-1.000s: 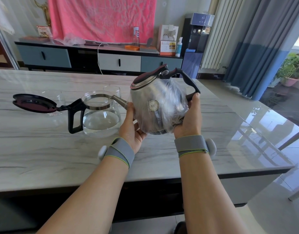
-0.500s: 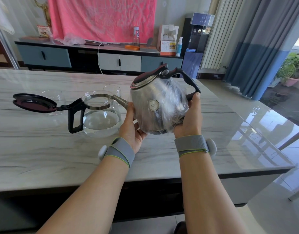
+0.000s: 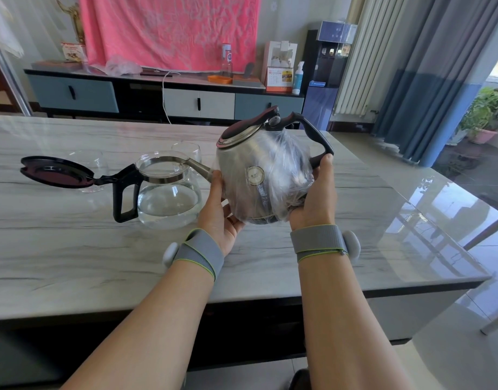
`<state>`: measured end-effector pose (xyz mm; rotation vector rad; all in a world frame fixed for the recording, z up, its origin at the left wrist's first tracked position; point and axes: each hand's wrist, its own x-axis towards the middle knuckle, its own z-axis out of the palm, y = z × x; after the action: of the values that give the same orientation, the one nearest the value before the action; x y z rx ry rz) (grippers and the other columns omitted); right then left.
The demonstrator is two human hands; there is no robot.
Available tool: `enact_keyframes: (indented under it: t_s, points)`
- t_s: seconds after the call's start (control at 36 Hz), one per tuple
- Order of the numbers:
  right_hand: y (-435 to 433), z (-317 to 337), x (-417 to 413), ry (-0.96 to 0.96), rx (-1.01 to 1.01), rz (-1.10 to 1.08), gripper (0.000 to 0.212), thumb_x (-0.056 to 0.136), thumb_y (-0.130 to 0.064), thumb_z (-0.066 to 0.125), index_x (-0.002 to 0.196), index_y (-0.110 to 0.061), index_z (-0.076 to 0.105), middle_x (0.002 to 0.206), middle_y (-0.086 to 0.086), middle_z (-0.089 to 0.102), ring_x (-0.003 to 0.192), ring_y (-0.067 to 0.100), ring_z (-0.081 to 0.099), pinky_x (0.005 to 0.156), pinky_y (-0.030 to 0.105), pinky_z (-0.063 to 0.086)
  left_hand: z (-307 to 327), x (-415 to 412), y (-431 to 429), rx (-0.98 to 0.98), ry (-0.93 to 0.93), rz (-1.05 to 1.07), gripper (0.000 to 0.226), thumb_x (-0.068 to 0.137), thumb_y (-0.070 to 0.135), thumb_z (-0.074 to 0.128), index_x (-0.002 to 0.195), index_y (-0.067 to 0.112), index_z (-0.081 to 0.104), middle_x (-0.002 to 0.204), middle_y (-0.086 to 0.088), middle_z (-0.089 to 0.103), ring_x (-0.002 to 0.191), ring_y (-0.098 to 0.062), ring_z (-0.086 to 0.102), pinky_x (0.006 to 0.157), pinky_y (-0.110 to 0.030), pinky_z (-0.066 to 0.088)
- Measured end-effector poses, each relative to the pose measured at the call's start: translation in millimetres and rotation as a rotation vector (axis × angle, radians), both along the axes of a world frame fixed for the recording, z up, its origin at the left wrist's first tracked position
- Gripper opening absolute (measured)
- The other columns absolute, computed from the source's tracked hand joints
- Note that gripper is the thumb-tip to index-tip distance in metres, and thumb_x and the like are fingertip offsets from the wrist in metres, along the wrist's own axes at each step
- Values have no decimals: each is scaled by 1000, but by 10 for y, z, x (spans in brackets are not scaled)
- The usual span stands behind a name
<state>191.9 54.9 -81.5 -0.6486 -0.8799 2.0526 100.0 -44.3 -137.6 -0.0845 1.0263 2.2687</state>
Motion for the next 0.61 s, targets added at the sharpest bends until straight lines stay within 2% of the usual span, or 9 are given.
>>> enact_keyframes:
  t_s: [0.28,0.36,0.5,0.61]
  points:
    - [-1,1,-1,19,-5,8,39,107,-51,54,90,-22,72,87,-4,80,87,17,76,77,34,61,-2,0,-8,0,2,-8,54,82,62,69,109,15,68,98,-12,74,86,-23,73,71,-36,63]
    - [-8,5,4,19,-1,11,39,108,-49,53,85,-22,69,80,-7,79,81,15,75,74,33,60,0,-1,-10,-1,0,-10,55,83,62,68,109,15,67,99,-13,74,86,-23,73,68,-35,62]
    - [-1,5,2,30,-5,7,39,107,-50,54,90,-20,72,88,-4,80,88,17,76,79,35,61,1,-2,-11,5,2,-9,54,83,62,68,110,15,68,97,-11,74,86,-23,73,71,-36,62]
    - [-11,16,16,22,0,7,39,107,-49,54,84,-22,69,80,-7,79,82,15,75,76,33,60,-5,0,-8,6,2,-12,56,82,62,69,111,15,68,98,-12,74,86,-23,73,71,-36,62]
